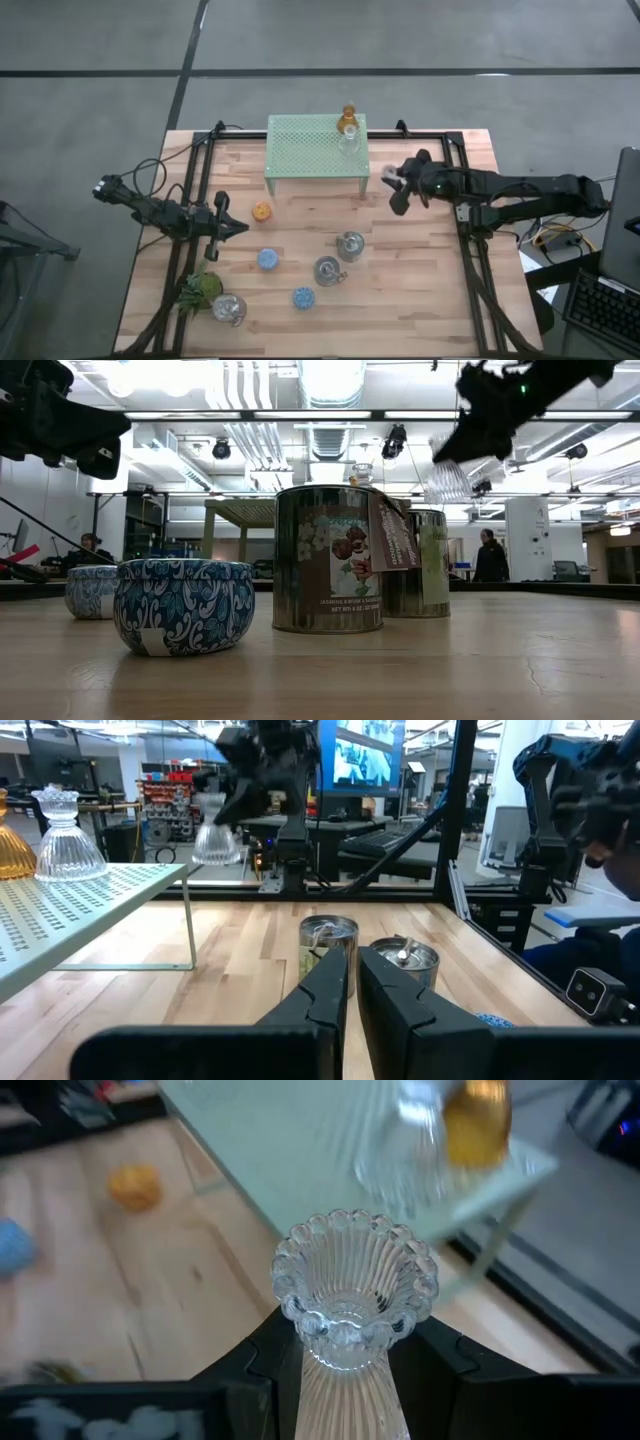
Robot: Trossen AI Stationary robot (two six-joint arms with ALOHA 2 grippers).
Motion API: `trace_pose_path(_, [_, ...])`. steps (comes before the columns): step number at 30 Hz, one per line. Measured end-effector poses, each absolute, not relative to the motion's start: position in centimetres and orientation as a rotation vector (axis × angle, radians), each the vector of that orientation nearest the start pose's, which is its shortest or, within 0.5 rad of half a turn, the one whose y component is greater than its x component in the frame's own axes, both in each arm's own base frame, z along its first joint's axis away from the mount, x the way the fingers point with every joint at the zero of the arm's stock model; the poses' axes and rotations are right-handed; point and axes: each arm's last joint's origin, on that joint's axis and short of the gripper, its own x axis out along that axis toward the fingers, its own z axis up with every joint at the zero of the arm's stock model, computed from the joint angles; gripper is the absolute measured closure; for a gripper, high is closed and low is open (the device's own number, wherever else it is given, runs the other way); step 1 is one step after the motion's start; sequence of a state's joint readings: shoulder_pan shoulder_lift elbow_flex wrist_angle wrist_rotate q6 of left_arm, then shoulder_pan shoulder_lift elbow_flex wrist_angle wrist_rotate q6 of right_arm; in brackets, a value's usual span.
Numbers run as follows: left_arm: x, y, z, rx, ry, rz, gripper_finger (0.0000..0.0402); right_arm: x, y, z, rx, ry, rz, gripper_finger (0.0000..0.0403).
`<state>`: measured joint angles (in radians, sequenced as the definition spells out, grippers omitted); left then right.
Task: Pick & Place candle stick holders
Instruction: Put the transparent glass candle holder on the shelf
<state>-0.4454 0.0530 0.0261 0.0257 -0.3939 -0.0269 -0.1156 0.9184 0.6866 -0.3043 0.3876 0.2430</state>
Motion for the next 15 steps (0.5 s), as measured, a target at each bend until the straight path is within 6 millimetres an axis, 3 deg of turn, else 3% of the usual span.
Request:
trace_pose_path(5, [9.3, -3.2, 17.1, -0.026, 0.002, -0.051, 0.0371, 20.0, -3.1, 28.5, 0.154, 0.367, -0.470, 0.0289])
trace_pose_path(15, [9.3, -3.2, 17.1, -0.026, 0.002, -0.051, 0.0371, 24.3, -3.6, 28.7, 0.080, 0.352, -0.419, 0.0288])
